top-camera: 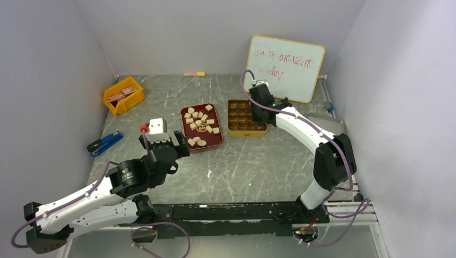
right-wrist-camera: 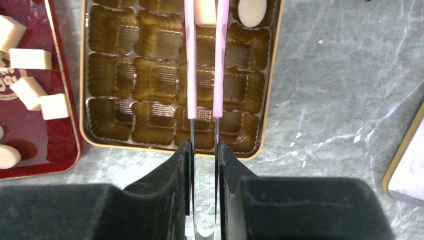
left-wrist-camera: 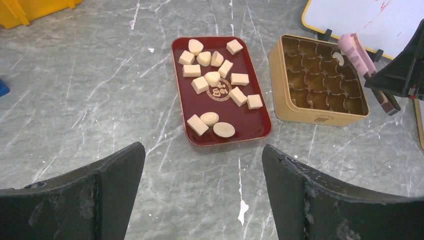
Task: Pack the chocolate
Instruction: Place the fake chocolate in the packing box.
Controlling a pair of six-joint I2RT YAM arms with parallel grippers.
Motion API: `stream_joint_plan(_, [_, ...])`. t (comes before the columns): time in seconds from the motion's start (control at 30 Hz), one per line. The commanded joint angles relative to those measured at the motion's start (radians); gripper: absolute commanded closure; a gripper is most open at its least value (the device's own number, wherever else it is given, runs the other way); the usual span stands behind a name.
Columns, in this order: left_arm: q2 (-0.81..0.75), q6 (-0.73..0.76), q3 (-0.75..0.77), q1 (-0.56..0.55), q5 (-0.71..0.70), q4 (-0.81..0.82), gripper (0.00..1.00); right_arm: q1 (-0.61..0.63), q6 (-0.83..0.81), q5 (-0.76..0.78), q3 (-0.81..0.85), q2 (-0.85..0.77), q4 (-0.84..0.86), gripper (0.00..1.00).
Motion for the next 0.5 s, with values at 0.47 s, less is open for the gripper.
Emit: stream_joint_plan(0.47, [0.042, -0.017, 0.042, -0.005, -0.027, -0.012, 0.09, -0.072, -0.034, -0.093, 0.003, 0.068, 0.119, 1.00])
